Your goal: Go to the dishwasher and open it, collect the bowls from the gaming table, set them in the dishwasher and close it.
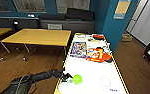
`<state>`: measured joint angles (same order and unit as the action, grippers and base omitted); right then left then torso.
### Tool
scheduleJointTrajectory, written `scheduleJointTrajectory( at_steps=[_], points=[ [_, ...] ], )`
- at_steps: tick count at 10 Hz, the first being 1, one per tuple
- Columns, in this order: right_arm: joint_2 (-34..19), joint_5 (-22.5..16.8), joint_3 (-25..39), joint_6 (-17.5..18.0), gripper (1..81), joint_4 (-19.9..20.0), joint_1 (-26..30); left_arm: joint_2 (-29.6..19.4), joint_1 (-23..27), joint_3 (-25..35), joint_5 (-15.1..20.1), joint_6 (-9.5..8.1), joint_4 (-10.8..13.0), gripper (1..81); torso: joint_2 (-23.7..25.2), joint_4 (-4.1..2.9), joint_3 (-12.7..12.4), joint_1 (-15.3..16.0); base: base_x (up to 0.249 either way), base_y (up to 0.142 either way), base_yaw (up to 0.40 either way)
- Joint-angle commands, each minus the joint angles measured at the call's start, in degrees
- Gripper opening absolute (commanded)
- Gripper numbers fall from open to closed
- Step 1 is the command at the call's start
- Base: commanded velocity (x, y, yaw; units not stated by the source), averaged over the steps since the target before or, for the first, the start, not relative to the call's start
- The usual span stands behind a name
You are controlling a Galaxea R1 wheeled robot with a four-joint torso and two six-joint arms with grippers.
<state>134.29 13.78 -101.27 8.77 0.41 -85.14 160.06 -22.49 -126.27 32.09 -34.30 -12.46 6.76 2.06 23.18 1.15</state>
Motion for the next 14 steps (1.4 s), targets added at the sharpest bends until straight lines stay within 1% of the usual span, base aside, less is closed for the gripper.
scheduleJointTrajectory(
  at_steps=[1,3,4,6,9,11,12,13,14],
  points=[
    [-2.16,-3.49,0.74,0.02,1.0,-0.23,1.41,5.96,8.9,-5.9,4.12,0.11,0.51,81.1,0.0,0.0,0.0,0.0,0.0,0.0,0.0],
    [-1.98,-3.58,0.2,0.02,1.0,-0.15,1.5,8.87,9.52,-9.86,5.44,0.11,0.51,81.1,0.0,0.0,0.0,0.0,0.0,0.0,0.0],
    [-1.81,-3.58,-0.15,0.02,1.0,-0.15,1.5,9.67,9.7,-10.84,5.88,0.11,0.68,81.1,0.0,0.0,0.0,0.0,0.0,0.0,0.0],
    [-1.81,-3.49,-0.15,0.02,1.0,-0.15,1.5,11.68,9.61,-12.24,5.88,0.11,2.96,81.1,0.0,0.0,0.02,0.0,0.0,0.0,0.0],
    [-1.55,-3.49,-0.58,0.02,1.0,-0.15,1.59,13.96,8.65,-14.0,6.15,0.11,5.24,81.1,-0.02,0.0,0.02,0.0,0.0,0.0,0.0],
    [-1.28,-3.49,-1.38,0.02,1.0,-0.06,1.68,14.85,7.59,-14.27,6.15,0.11,7.61,81.1,-0.02,0.0,0.02,0.0,0.0,0.0,0.0],
    [-1.46,-3.49,-1.55,0.02,1.0,-0.15,1.68,15.2,6.98,-14.09,6.15,0.2,8.67,1.0,-0.02,0.0,0.02,0.0,0.0,0.0,0.0],
    [-1.46,-3.58,-1.82,0.02,1.0,-0.15,1.77,15.64,6.89,-13.66,6.41,0.29,10.24,1.0,-0.02,0.0,0.02,0.0,0.0,0.0,0.0],
    [-1.37,-3.58,-1.99,0.02,1.0,-0.06,1.77,15.56,6.88,-12.51,8.08,0.38,11.67,1.0,-0.02,0.0,0.02,0.0,0.0,0.0,0.0]
  ],
)
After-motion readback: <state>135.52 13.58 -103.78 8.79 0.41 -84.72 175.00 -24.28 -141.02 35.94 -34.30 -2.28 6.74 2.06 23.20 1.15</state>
